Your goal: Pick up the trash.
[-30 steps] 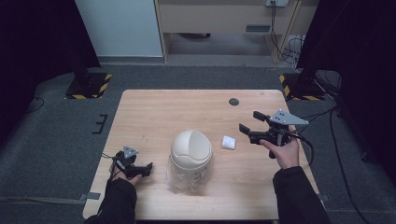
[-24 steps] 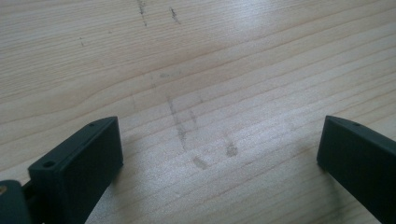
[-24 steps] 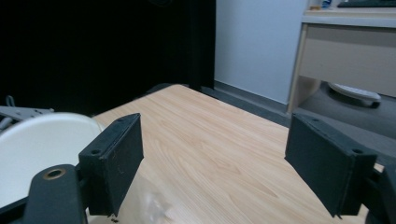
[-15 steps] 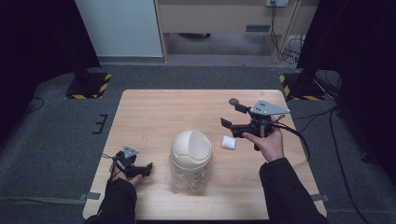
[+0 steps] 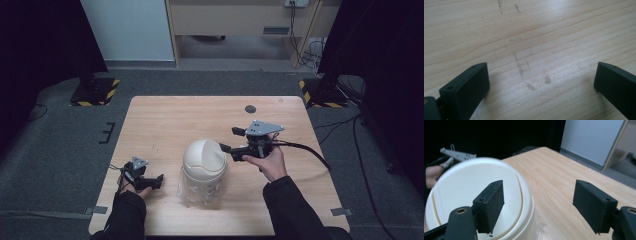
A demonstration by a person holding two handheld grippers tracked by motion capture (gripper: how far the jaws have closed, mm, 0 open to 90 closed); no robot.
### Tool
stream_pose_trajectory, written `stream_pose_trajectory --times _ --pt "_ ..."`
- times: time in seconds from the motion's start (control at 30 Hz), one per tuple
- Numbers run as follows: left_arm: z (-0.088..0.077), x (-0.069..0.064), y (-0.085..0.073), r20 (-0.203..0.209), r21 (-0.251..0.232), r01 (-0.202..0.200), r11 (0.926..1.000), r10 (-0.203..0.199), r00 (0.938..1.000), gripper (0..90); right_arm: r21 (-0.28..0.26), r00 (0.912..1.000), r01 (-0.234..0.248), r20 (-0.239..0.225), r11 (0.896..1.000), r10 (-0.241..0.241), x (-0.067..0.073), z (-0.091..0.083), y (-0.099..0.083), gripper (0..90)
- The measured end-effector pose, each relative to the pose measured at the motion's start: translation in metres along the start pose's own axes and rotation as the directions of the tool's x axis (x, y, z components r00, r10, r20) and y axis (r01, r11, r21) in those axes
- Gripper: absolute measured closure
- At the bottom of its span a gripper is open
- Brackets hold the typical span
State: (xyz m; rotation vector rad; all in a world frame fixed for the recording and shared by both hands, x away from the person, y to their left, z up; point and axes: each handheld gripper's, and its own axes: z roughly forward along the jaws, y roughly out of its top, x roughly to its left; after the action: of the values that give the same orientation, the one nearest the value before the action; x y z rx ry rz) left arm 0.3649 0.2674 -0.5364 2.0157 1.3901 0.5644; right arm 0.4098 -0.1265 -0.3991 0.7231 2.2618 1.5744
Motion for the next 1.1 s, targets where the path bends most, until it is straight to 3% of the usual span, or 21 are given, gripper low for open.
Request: stream_pose_trajectory --times 0.2,0.8,1.1 --pt "0.000 0.000 0.000 0.000 0.000 0.000 1.0000 0.000 1.0000 0.0 0.038 0.9996 0.000 -0.027 0.999 0.001 0.006 0.010 -0.008 24.7" --pt "0.000 0.000 0.000 -0.001 0.000 0.001 1.0000 -0.001 1.0000 0.0 0.123 0.9995 0.006 -0.031 0.992 -0.002 0.009 0.034 -0.021 25.0" --pt "0.000 0.000 0.000 -0.001 0.000 0.001 1.0000 -0.001 1.0000 0.0 0.136 0.9991 0.003 -0.042 0.991 0.002 0.010 0.037 -0.023 27.3"
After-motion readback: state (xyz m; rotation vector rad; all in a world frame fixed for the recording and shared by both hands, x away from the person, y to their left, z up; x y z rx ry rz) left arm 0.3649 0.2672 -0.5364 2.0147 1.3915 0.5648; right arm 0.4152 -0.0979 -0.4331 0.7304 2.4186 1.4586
